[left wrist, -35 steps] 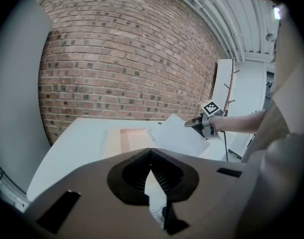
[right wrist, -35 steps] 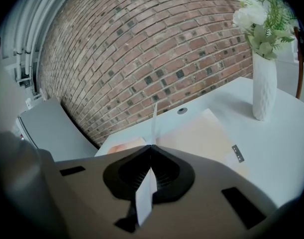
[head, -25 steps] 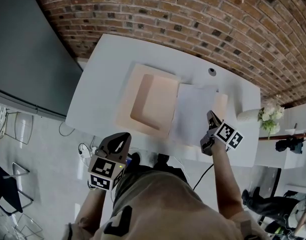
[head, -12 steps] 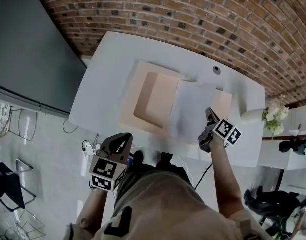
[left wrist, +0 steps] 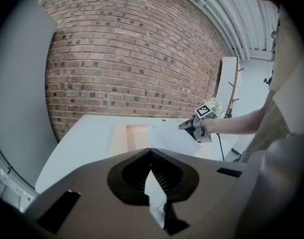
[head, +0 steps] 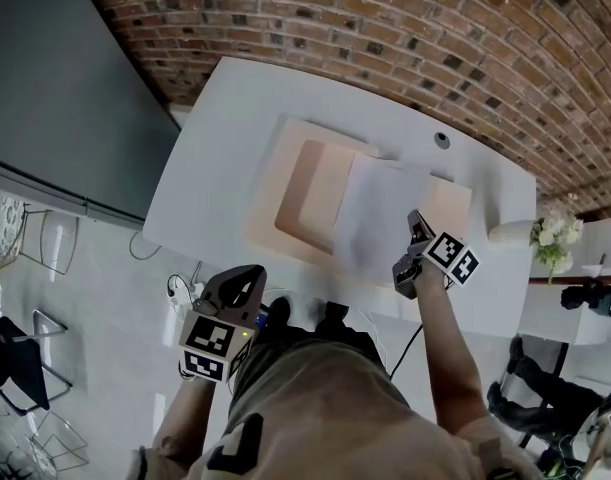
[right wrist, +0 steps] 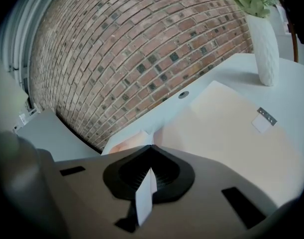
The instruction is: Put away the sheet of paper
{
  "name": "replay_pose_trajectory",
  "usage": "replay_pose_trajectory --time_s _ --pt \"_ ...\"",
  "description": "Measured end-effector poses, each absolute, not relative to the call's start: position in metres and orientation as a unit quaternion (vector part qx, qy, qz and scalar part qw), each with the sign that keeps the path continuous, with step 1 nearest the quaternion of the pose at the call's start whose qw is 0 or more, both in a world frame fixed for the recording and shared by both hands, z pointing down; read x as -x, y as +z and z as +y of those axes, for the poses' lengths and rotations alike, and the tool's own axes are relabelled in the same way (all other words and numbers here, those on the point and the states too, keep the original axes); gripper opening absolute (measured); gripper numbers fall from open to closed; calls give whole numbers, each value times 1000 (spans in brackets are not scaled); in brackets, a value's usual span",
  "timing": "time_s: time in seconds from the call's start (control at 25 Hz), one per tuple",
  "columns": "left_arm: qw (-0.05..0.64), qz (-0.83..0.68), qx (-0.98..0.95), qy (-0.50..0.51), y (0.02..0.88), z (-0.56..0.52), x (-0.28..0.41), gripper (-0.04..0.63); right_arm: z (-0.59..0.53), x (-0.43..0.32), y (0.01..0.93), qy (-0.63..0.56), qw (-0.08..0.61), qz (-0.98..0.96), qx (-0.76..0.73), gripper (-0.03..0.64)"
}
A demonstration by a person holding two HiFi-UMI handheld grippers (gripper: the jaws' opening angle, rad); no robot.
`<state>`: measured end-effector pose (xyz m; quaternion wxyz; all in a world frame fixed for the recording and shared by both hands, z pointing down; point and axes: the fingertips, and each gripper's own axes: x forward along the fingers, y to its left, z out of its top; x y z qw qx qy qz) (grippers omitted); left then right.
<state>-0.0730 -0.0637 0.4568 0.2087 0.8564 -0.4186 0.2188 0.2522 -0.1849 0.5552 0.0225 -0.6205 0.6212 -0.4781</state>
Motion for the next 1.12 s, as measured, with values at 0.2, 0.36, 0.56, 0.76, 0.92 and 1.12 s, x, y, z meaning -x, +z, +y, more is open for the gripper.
replay_pose_trajectory --time_s 0.2,0.36,0.56,0.76,0.92,1.12 --pt "210 -426 -853 217 456 -62 80 14 -188 -242 561 -489 26 618 615 23" --pt "211 -433 -850 216 455 -61 86 14 -193 -232 565 -496 28 618 609 23" --pt "214 -438 -847 215 456 -57 90 14 -197 -224 571 -503 25 616 606 23" --pt "216 -441 -844 215 457 -55 97 14 -202 -212 577 -511 27 613 602 23" --pt "217 -444 -842 217 458 -54 100 14 -207 -203 582 -522 35 607 598 23" --pt "222 -447 -838 222 458 -54 107 14 -213 -193 587 -537 52 598 593 23"
